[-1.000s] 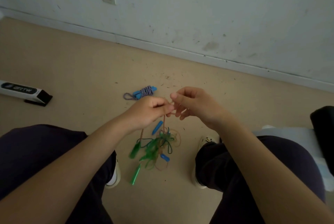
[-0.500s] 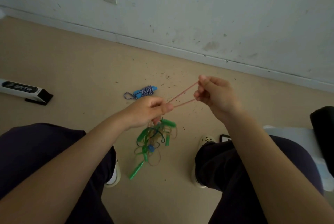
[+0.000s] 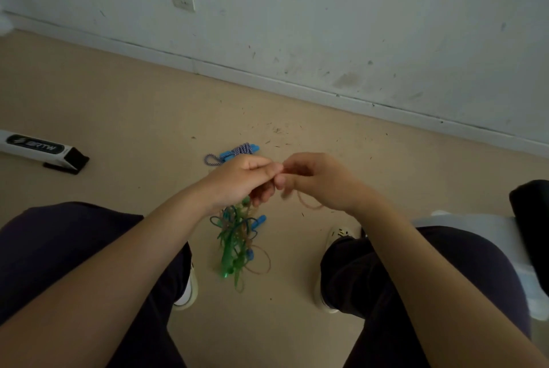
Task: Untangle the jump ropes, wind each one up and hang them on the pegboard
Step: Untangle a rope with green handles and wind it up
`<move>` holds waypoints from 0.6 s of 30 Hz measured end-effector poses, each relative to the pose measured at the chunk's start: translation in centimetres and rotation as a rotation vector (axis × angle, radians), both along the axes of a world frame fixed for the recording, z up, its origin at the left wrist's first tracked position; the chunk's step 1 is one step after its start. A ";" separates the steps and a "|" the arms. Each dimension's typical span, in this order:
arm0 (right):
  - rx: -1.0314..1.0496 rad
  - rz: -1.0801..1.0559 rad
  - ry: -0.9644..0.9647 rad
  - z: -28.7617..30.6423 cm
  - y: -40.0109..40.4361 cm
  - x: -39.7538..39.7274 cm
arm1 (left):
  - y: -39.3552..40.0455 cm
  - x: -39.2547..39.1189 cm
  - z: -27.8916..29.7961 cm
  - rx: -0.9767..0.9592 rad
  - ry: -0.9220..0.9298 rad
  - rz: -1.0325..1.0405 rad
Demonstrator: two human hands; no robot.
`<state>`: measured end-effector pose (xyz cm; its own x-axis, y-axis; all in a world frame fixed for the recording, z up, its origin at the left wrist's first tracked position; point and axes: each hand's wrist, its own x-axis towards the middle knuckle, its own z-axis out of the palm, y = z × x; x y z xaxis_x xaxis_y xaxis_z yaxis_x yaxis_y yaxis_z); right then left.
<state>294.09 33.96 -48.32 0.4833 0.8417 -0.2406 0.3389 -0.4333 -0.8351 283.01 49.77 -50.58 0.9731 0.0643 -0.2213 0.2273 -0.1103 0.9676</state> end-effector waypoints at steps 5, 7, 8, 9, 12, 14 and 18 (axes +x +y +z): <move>0.025 -0.079 0.043 0.3 -0.1 0.0 | 0.9 -0.1 -0.3 0.056 0.025 -0.064; 0.177 -0.137 0.131 0.3 -0.4 0.4 | 1.3 0.1 -0.7 0.275 0.046 -0.120; 0.243 -0.159 0.156 0.4 -0.6 0.6 | 1.6 0.1 -1.0 0.387 0.062 -0.127; 0.295 -0.177 0.166 0.5 -0.7 0.7 | 1.7 0.2 -1.1 0.434 0.075 -0.110; 0.357 -0.251 0.160 0.9 -0.9 1.3 | 1.7 0.3 -0.8 0.340 0.051 -0.022; 0.332 -0.309 0.136 0.9 -1.1 1.6 | 1.5 0.4 -0.5 0.297 0.016 0.058; 0.138 -0.367 0.009 0.7 -1.1 1.9 | 1.1 0.2 -0.3 0.258 -0.031 0.208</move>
